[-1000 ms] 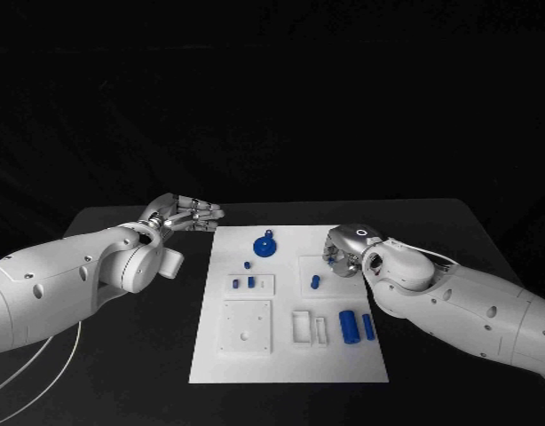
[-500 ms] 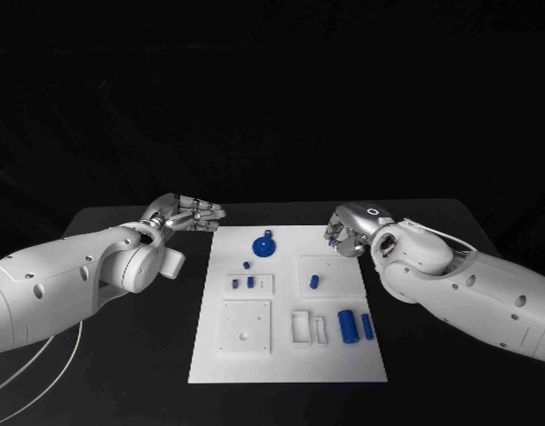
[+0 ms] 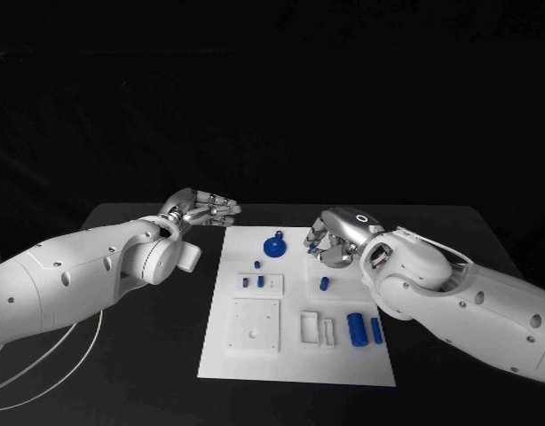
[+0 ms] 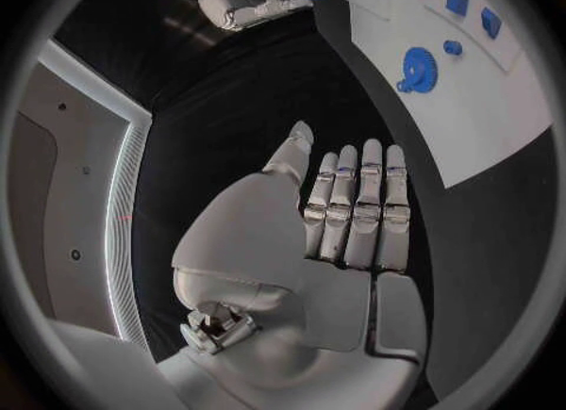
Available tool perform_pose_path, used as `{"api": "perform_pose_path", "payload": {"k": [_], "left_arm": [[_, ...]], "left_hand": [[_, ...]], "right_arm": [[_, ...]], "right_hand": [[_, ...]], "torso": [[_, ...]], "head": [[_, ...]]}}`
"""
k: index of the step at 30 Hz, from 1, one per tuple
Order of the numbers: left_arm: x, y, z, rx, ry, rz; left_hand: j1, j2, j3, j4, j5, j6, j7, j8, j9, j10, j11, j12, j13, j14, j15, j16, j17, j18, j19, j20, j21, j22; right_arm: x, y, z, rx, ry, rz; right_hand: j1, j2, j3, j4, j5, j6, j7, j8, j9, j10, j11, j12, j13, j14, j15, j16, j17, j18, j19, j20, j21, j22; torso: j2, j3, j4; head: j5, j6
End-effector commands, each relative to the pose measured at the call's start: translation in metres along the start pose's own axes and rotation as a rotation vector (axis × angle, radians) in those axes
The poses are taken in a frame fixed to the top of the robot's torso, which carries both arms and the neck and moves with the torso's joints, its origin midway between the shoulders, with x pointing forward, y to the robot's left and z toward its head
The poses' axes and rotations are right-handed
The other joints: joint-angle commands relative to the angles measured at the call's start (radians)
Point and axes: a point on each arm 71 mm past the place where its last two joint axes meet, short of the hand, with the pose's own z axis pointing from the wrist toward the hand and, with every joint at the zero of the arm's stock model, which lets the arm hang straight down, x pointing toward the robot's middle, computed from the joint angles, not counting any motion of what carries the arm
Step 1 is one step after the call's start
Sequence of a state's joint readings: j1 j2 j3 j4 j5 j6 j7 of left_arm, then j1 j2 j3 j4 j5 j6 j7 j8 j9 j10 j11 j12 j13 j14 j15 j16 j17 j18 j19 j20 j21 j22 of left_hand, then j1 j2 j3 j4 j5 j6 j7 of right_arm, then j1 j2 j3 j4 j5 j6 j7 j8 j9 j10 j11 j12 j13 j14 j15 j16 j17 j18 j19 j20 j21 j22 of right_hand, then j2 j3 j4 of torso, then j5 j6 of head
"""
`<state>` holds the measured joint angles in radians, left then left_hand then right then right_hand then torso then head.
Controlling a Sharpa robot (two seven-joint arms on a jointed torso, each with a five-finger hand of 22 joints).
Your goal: Assemble the parts on the task board
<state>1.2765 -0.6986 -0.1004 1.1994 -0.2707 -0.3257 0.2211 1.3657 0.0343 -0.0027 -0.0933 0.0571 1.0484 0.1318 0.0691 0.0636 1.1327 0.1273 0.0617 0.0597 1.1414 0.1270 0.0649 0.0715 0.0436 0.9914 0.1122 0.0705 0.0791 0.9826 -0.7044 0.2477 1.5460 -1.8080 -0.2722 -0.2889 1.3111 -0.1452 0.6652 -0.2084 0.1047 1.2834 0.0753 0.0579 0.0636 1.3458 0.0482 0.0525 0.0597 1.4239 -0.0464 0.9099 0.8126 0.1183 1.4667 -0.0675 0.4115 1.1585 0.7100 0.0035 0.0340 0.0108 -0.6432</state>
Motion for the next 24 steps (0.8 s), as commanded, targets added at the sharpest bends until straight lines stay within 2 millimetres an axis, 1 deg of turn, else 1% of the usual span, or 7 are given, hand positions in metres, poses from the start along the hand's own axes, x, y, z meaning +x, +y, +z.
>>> {"api": "perform_pose_path", "payload": {"k": [1,3,5,13,18,22,24], "left_arm": [[0.001,-0.006,0.002,0.042,-0.022,0.003],[0.004,-0.008,0.003,0.056,-0.022,0.003],[0.006,-0.009,0.004,0.061,-0.021,-0.002],[0.014,-0.012,0.007,0.065,-0.008,-0.026],[0.018,-0.012,0.008,0.065,0.001,-0.040],[0.020,-0.013,0.009,0.066,0.009,-0.047],[0.022,-0.013,0.010,0.066,0.014,-0.049]], "left_hand": [[0.006,0.003,-0.001,-0.006,-0.002,0.003,0.003,0.001,-0.001,-0.005,0.000,-0.002,0.001,-0.003,-0.001,-0.002,0.001,-0.018,-0.007,-0.001,0.004,-0.001],[0.008,0.003,0.000,-0.006,-0.001,0.003,0.003,0.001,-0.001,-0.005,0.000,-0.002,0.001,-0.003,-0.002,-0.002,0.001,-0.019,-0.007,-0.001,0.004,-0.001],[0.008,0.005,0.001,-0.005,0.000,0.003,0.003,0.001,-0.001,-0.002,-0.001,-0.001,0.001,-0.002,-0.002,-0.002,0.001,-0.019,-0.006,-0.001,0.004,-0.002],[0.008,0.007,0.003,-0.005,0.000,0.004,0.002,0.001,-0.001,0.001,-0.002,-0.002,0.000,0.002,-0.003,-0.002,0.001,-0.019,-0.005,-0.003,0.005,-0.003],[0.007,0.007,0.003,-0.005,0.000,0.003,0.002,0.001,-0.001,0.001,-0.002,-0.002,0.000,0.002,-0.003,-0.002,0.001,-0.020,-0.005,-0.003,0.004,-0.003],[0.007,0.007,0.003,-0.005,0.000,0.003,0.002,0.001,-0.001,0.001,-0.002,-0.002,0.000,0.002,-0.003,-0.002,0.001,-0.020,-0.005,-0.003,0.004,-0.003],[0.002,0.007,0.002,-0.004,-0.002,0.006,0.001,0.002,0.000,0.000,-0.002,-0.002,0.001,0.002,-0.003,-0.002,0.001,-0.021,-0.006,-0.003,0.004,-0.004]], "right_arm": [[0.007,0.014,-0.001,-0.042,0.010,0.012],[0.017,0.026,-0.003,-0.072,0.029,0.005],[0.024,0.035,-0.003,-0.091,0.043,-0.004],[0.056,0.064,-0.008,-0.155,0.098,-0.020],[0.072,0.074,-0.011,-0.172,0.101,-0.024],[0.083,0.079,-0.011,-0.177,0.105,-0.021],[0.087,0.081,-0.012,-0.177,0.109,-0.019]], "right_hand": [[-0.007,0.001,-0.002,0.005,0.003,0.004,-0.001,0.005,0.001,0.025,-0.024,0.006,0.002,0.003,-0.007,-0.006,0.001,0.013,0.032,-0.008,-0.007,0.001],[-0.007,0.002,-0.002,0.004,0.005,0.004,-0.001,0.005,0.001,0.025,-0.024,0.006,0.002,0.002,-0.008,-0.007,0.001,0.013,0.032,-0.009,-0.008,0.001],[-0.007,0.001,-0.002,0.003,0.006,0.004,-0.001,0.005,0.001,0.025,-0.024,0.007,0.002,0.002,-0.008,-0.008,0.001,0.013,0.032,-0.009,-0.010,0.001],[-0.009,0.000,0.000,0.001,0.012,0.004,-0.001,0.005,0.001,0.025,-0.024,0.007,0.002,0.003,-0.009,-0.009,0.001,0.015,0.034,-0.010,-0.013,0.002],[-0.009,-0.001,0.003,-0.002,0.013,0.005,-0.001,0.005,0.001,0.025,-0.024,0.006,0.002,0.004,-0.009,-0.010,0.000,0.015,0.034,-0.010,-0.013,0.004],[-0.010,-0.001,0.005,-0.002,0.012,0.006,-0.001,0.005,0.001,0.026,-0.024,0.007,0.002,0.004,-0.010,-0.010,0.000,0.016,0.034,-0.011,-0.013,0.005],[-0.010,-0.002,0.006,-0.003,0.013,0.006,-0.002,0.005,0.001,0.027,-0.024,0.007,0.002,0.005,-0.010,-0.010,0.000,0.016,0.035,-0.011,-0.013,0.006]], "torso": [[-0.009,-0.0056,0.0042],[-0.011,-0.0072,0.0046],[-0.013,-0.0096,0.0052],[-0.017,-0.0151,0.0059],[-0.015,-0.0135,0.0050],[-0.014,-0.0121,0.0066],[-0.014,-0.0124,0.0055]], "head": [[0.013,-0.007],[0.029,-0.007],[0.037,-0.008],[0.071,-0.014],[0.084,-0.016],[0.092,-0.023],[0.097,-0.028]]}}
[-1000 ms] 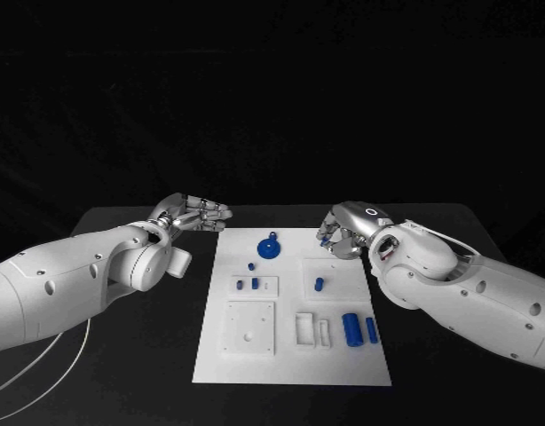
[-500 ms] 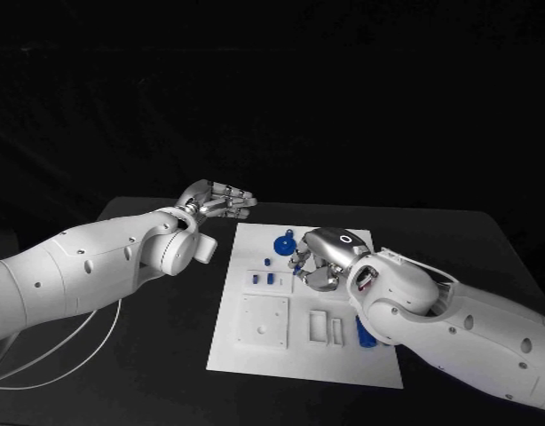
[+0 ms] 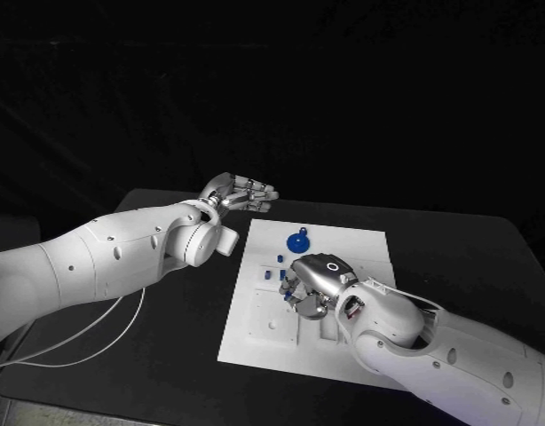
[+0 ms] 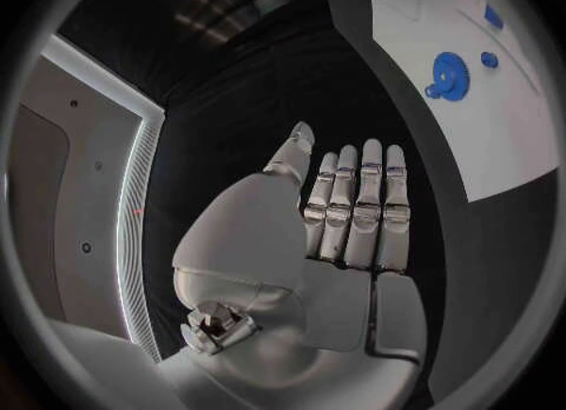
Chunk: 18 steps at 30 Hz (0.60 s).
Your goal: Assemble the parts on the task board
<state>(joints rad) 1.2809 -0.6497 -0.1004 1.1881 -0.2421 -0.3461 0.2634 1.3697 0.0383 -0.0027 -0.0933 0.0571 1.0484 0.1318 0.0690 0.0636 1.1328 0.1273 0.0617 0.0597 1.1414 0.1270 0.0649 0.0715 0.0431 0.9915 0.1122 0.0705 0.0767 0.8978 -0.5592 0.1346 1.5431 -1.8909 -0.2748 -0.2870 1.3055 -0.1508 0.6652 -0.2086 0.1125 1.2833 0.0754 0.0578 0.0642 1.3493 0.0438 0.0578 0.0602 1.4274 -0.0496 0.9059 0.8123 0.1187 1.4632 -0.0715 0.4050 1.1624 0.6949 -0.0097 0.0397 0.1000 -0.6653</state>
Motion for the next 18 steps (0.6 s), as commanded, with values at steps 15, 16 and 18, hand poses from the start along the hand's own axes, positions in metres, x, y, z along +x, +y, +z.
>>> {"api": "perform_pose_path", "payload": {"k": [15,16,18], "left_arm": [[0.008,-0.004,0.002,0.017,0.030,-0.032],[0.008,-0.004,0.002,0.017,0.030,-0.032],[0.007,-0.004,0.002,0.017,0.032,-0.033]], "left_hand": [[-0.006,0.004,-0.004,0.000,-0.003,0.004,0.002,0.000,-0.001,-0.004,-0.001,-0.002,0.001,0.004,-0.003,-0.002,0.002,-0.021,-0.008,-0.003,0.004,-0.002],[-0.006,0.004,-0.004,0.000,-0.003,0.004,0.002,0.000,-0.001,-0.004,-0.001,-0.002,0.001,0.004,-0.003,-0.002,0.002,-0.021,-0.008,-0.003,0.004,-0.002],[-0.006,0.004,-0.004,0.000,-0.003,0.004,0.002,0.000,-0.001,-0.004,-0.001,-0.002,0.001,0.004,-0.003,-0.002,0.002,-0.021,-0.008,-0.003,0.004,-0.002]], "right_arm": [[0.021,0.000,0.001,-0.001,0.032,-0.044],[0.021,0.000,0.000,0.000,0.033,-0.044],[0.022,0.000,0.000,0.002,0.036,-0.044]], "right_hand": [[-0.005,0.003,0.006,-0.006,0.009,0.007,-0.002,0.005,0.001,0.023,-0.019,0.001,0.001,0.001,-0.008,-0.007,0.001,0.017,0.038,-0.008,-0.009,0.003],[-0.005,0.003,0.006,-0.006,0.009,0.007,-0.002,0.005,0.001,0.023,-0.019,0.001,0.001,0.001,-0.008,-0.007,0.001,0.017,0.038,-0.008,-0.009,0.003],[-0.005,0.005,0.006,-0.008,0.008,0.006,-0.001,0.005,0.001,0.022,-0.019,0.001,0.001,0.001,-0.009,-0.008,0.001,0.018,0.038,-0.009,-0.012,0.003]], "torso": [[0.001,0.0014,-0.0007],[0.001,0.0014,-0.0002],[0.001,0.0019,-0.0001]], "head": [[0.017,-0.015],[0.018,-0.016],[0.018,-0.017]]}}
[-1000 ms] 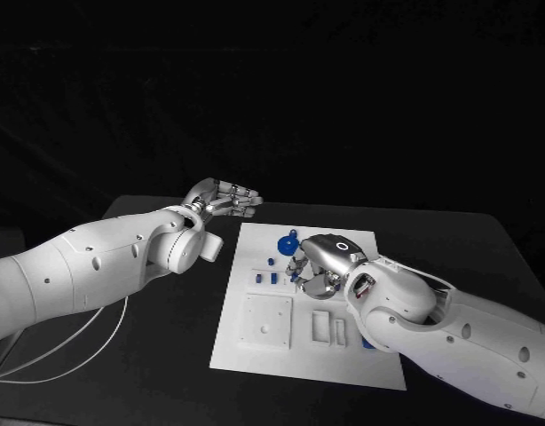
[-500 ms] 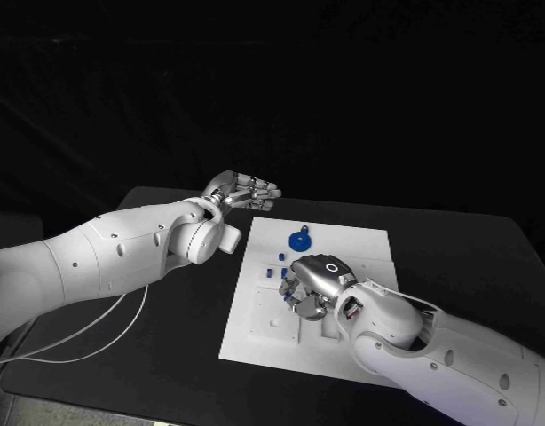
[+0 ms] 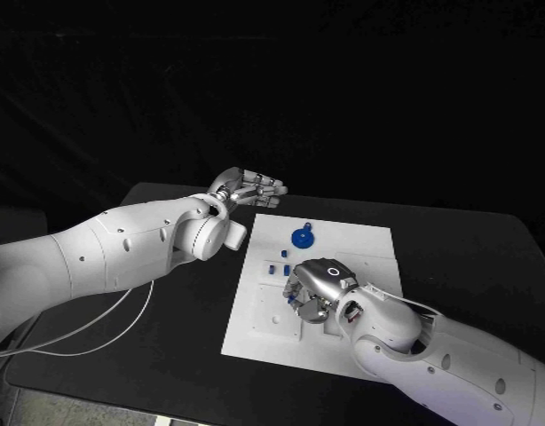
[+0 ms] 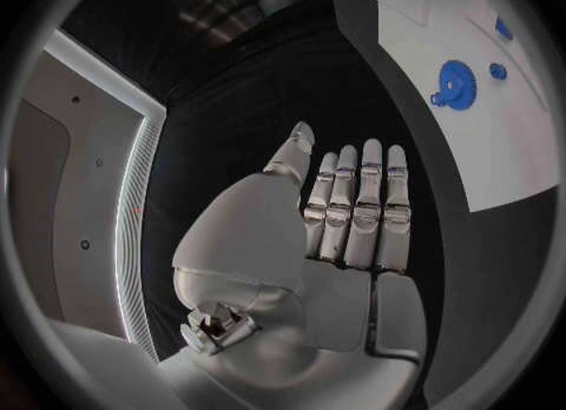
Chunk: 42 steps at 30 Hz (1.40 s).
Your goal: Assemble the parts on the task board
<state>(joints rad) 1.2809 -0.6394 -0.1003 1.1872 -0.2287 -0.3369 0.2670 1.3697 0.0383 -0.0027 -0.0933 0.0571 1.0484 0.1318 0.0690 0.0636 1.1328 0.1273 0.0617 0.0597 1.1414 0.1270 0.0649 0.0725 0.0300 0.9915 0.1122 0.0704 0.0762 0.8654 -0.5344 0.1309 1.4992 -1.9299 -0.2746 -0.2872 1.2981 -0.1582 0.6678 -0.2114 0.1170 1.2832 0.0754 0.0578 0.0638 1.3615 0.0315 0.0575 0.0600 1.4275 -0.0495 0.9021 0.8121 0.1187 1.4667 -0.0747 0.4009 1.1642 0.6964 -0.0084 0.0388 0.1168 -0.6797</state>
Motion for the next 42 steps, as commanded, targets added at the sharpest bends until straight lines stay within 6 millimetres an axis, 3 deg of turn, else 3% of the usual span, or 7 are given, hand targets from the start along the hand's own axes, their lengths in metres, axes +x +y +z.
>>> {"api": "perform_pose_path", "payload": {"k": [1,9,18,25,42], "left_arm": [[0.001,-0.002,0.000,0.015,0.018,-0.016],[-0.002,-0.001,-0.001,0.013,0.014,-0.015],[-0.001,-0.001,-0.002,0.012,0.015,-0.020],[-0.002,-0.001,-0.002,0.011,0.017,-0.022],[-0.001,-0.001,-0.003,0.006,0.023,-0.024]], "left_hand": [[-0.006,0.004,-0.004,0.000,-0.003,0.004,0.002,0.000,-0.001,-0.004,-0.001,-0.002,0.001,0.004,-0.004,-0.002,0.001,-0.008,-0.008,-0.003,0.004,-0.002],[-0.007,0.004,-0.006,0.001,-0.003,0.004,0.002,0.001,-0.001,-0.004,-0.001,-0.002,0.001,0.005,-0.004,-0.002,0.001,-0.008,-0.007,-0.003,0.004,-0.002],[-0.007,0.004,-0.010,0.005,-0.004,0.001,0.003,0.001,0.000,-0.006,0.000,-0.001,0.001,0.005,-0.004,-0.002,0.001,-0.008,-0.004,-0.004,0.005,-0.001],[-0.007,0.004,-0.012,0.005,-0.004,0.001,0.003,0.001,0.000,-0.006,0.000,-0.001,0.001,0.005,-0.004,-0.002,0.001,-0.007,-0.003,-0.004,0.005,-0.001],[-0.006,0.003,-0.016,0.007,-0.005,-0.002,0.004,0.000,-0.001,-0.007,0.000,-0.002,0.001,0.007,-0.004,-0.002,0.001,-0.006,-0.001,-0.004,0.005,-0.001]], "right_arm": [[0.002,0.001,0.000,-0.008,0.013,-0.024],[0.005,-0.001,0.000,0.001,0.025,-0.027],[0.011,-0.007,0.000,0.021,0.036,-0.034],[0.012,-0.011,0.000,0.032,0.036,-0.038],[0.016,-0.009,0.003,0.035,0.045,-0.041]], "right_hand": [[0.002,0.012,0.004,-0.005,0.003,0.006,-0.001,0.005,0.001,0.010,-0.007,0.002,0.001,0.001,-0.009,-0.004,0.001,0.018,0.035,-0.006,-0.008,0.001],[0.002,0.013,0.005,-0.006,0.002,0.006,-0.002,0.005,0.001,0.010,-0.007,0.002,0.001,0.000,-0.009,-0.004,0.001,0.018,0.035,-0.006,-0.010,0.001],[0.001,0.013,0.007,-0.008,0.005,0.006,-0.002,0.005,0.001,0.010,-0.007,0.001,0.001,0.001,-0.010,-0.005,0.002,0.018,0.035,-0.007,-0.008,0.003],[0.001,0.013,0.008,-0.009,0.000,0.006,-0.002,0.005,0.001,0.010,-0.007,0.002,0.001,0.001,-0.010,-0.005,0.002,0.019,0.035,-0.007,-0.008,0.004],[0.001,0.014,0.009,-0.009,-0.002,0.006,-0.002,0.005,0.001,0.011,-0.007,0.002,0.001,0.001,-0.010,-0.005,0.003,0.018,0.036,-0.007,-0.007,0.006]], "torso": [[0.000,0.0008,0.0005],[0.000,-0.0001,-0.0008],[-0.001,-0.0012,0.0030],[0.000,-0.0005,-0.0017],[0.000,0.0003,-0.0016]], "head": [[0.002,-0.002],[0.001,-0.004],[-0.001,-0.005],[0.003,-0.005],[0.002,-0.007]]}}
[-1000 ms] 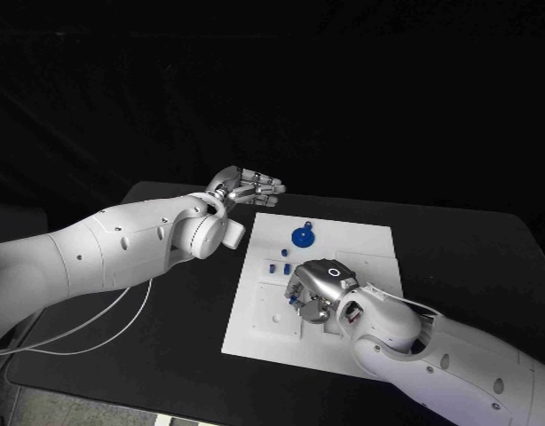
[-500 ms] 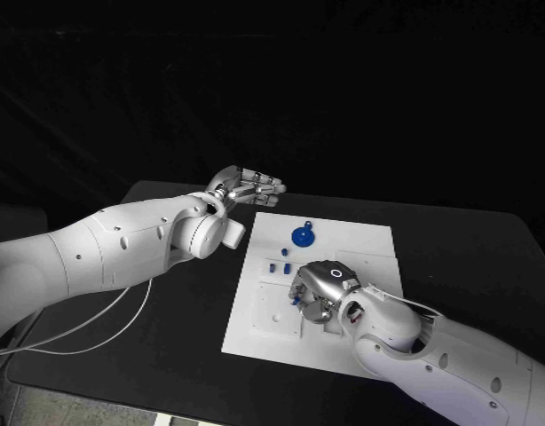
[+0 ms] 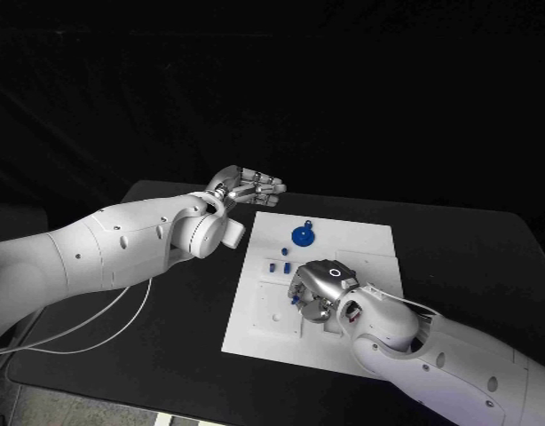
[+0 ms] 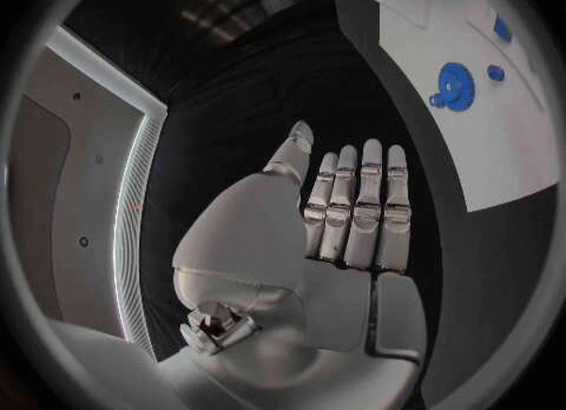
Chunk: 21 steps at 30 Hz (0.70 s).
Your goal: Assemble the parts on the task board
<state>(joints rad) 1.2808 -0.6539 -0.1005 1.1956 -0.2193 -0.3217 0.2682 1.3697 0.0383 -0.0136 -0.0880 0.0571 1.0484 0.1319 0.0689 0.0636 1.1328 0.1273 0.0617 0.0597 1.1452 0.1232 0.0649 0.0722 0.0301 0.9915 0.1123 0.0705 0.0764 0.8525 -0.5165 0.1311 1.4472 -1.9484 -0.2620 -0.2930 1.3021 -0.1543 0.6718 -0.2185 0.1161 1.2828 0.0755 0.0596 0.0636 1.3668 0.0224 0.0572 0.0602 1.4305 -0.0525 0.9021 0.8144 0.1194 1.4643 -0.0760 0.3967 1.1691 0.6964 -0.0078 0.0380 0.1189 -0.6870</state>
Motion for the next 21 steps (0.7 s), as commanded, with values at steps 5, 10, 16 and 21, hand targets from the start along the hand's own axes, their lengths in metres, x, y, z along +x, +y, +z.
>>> {"api": "perform_pose_path", "payload": {"k": [5,10,16,21], "left_arm": [[0.0036,-0.0021,0.0006,0.009,0.020,-0.013],[0.0042,-0.0021,0.0007,0.008,0.022,-0.014],[0.0048,-0.0021,0.0007,0.007,0.026,-0.014],[0.0053,-0.0020,0.0008,0.005,0.028,-0.015]], "left_hand": [[-0.006,0.003,-0.005,0.002,-0.005,-0.002,0.004,0.000,-0.001,-0.007,0.000,-0.002,0.001,0.003,0.000,-0.002,0.001,-0.006,-0.001,-0.004,0.005,-0.001],[-0.006,0.003,-0.005,0.002,-0.005,-0.002,0.004,0.000,-0.001,-0.007,0.000,-0.002,0.001,0.003,0.000,-0.002,0.001,-0.006,-0.001,-0.004,0.005,-0.001],[-0.003,0.005,-0.008,0.003,-0.005,-0.003,0.005,0.001,0.000,-0.008,0.001,-0.002,0.001,0.002,0.000,-0.002,0.001,-0.006,-0.001,-0.004,0.004,-0.002],[-0.003,0.005,-0.008,0.003,-0.005,-0.003,0.005,0.001,0.000,-0.008,0.001,-0.002,0.001,0.002,0.000,-0.002,0.001,-0.006,-0.001,-0.004,0.004,-0.002]], "right_arm": [[0.0045,0.0028,0.0002,-0.003,0.021,-0.018],[0.0070,0.0041,0.0001,-0.003,0.034,-0.023],[0.0100,0.0049,-0.0001,0.001,0.050,-0.035],[0.0115,0.0060,0.0003,0.002,0.051,-0.037]], "right_hand": [[-0.003,0.010,0.005,-0.002,-0.001,0.007,-0.002,0.004,0.001,0.006,0.002,0.002,0.001,-0.002,-0.007,-0.005,0.001,0.018,0.038,-0.006,-0.003,0.001],[-0.003,0.010,0.005,-0.002,-0.001,0.007,-0.002,0.004,0.001,0.006,0.002,0.002,0.001,-0.002,-0.007,-0.005,0.001,0.018,0.038,-0.006,-0.003,0.001],[-0.004,0.010,0.004,-0.002,-0.002,0.006,-0.002,0.003,0.001,0.005,0.002,0.002,0.001,-0.002,-0.007,-0.005,0.001,0.018,0.038,-0.006,-0.005,0.001],[-0.004,0.011,0.003,-0.002,-0.002,0.004,-0.001,0.003,0.001,0.002,0.003,0.002,0.001,-0.003,-0.006,-0.006,0.001,0.018,0.037,-0.005,-0.011,0.000]], "torso": [[0.001,0.0004,0.0002],[0.000,-0.0002,-0.0001],[0.000,-0.0008,-0.0008],[0.000,-0.0013,-0.0006]], "head": [[0.001,-0.002],[0.001,-0.003],[0.001,-0.004],[0.001,-0.004]]}}
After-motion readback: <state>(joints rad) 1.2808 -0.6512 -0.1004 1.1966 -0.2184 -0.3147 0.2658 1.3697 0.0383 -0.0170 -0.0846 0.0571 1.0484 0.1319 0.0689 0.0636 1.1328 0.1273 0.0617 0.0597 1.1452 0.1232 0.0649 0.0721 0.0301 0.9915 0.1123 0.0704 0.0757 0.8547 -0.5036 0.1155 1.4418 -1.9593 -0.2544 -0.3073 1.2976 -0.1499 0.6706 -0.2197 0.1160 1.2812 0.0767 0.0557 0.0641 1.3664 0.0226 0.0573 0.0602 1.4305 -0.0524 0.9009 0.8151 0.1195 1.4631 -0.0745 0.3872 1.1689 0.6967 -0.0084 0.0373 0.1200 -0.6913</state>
